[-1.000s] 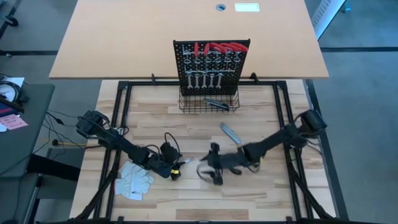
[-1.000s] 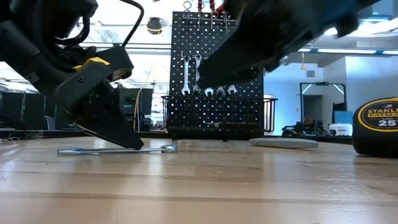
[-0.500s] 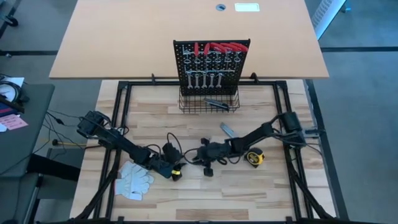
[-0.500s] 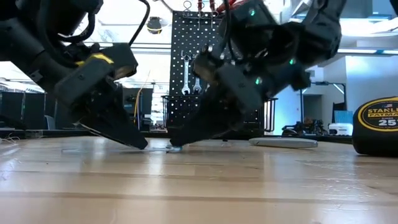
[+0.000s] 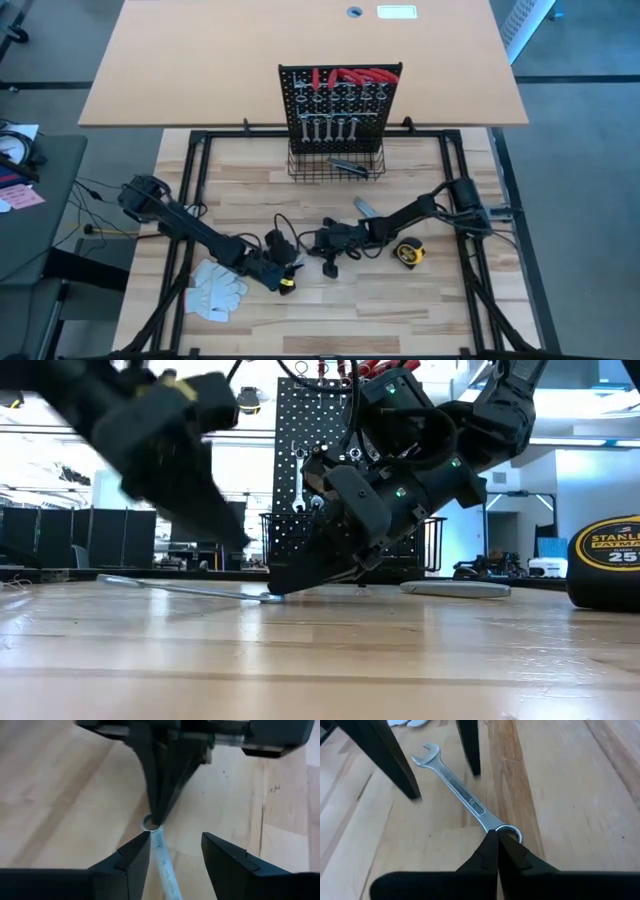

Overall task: Hang tools onto peg board
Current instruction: Hang the silver wrench on the pegboard

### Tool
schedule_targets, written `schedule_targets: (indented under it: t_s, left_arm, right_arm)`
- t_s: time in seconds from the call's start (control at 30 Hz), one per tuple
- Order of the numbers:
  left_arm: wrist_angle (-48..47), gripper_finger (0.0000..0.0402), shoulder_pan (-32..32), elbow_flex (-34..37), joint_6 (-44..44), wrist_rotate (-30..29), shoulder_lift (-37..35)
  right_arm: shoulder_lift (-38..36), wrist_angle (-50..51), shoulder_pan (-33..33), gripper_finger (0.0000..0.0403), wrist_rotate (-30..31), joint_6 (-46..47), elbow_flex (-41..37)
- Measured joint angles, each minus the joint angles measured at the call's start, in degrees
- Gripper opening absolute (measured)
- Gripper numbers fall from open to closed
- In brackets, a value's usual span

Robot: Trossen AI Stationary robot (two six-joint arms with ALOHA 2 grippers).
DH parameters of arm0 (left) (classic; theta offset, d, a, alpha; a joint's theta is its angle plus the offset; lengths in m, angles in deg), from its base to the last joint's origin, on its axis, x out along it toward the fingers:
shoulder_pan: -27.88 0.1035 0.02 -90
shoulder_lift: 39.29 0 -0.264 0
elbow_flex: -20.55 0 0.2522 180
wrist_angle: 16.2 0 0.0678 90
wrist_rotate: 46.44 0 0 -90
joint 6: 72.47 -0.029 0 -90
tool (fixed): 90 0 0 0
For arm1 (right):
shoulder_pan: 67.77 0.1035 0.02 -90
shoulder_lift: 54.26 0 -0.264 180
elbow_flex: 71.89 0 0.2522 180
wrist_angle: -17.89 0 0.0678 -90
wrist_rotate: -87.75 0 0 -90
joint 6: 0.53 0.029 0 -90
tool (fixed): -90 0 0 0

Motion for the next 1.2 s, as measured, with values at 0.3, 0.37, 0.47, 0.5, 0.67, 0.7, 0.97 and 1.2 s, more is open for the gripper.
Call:
schedule_targets:
  t_s: [0.3,0.37,0.47,0.5,0.67,0.7,0.97,1.2]
  left_arm:
    - [-25.2,0.0177,-2.6,-7.2,15.1,2.9,-3.0]
    - [-25.2,0.0186,-1.4,-6.1,18.0,6.6,-3.0]
    - [-22.5,0.0207,1.8,-3.3,19.2,14.3,-3.0]
    - [-21.1,0.0215,2.8,-2.4,19.3,16.3,-2.9]
    - [-8.7,0.0234,7.4,2.5,19.8,26.7,-2.9]
    - [-6.3,0.0234,8.1,3.5,19.8,28.5,-2.9]
    - [-0.9,0.0204,10.2,5.1,22.3,34.9,-0.5]
    - [-3.7,0.0144,10.2,3.2,23.1,36.7,3.1]
  right_arm:
    - [0.2,0.3,0.2,0.0005,-0.1,0.9,-0.1]
    - [0.2,0.3,0.2,0.0005,-0.1,0.9,-0.2]
    - [0.2,0.2,0.2,0.0005,-0.4,1.0,-0.2]
    - [0.2,0.1,0.2,0.0005,-0.7,1.0,-0.2]
    - [0.3,-0.3,0.2,0.0005,-1.0,1.0,-0.3]
    - [0.3,-0.3,0.2,0.0005,-1.0,1.0,-0.3]
    - [0.3,-0.3,0.2,0.0006,-1.3,0.9,-0.3]
    - [0.3,-0.5,0.2,0.0006,-1.5,0.9,-0.3]
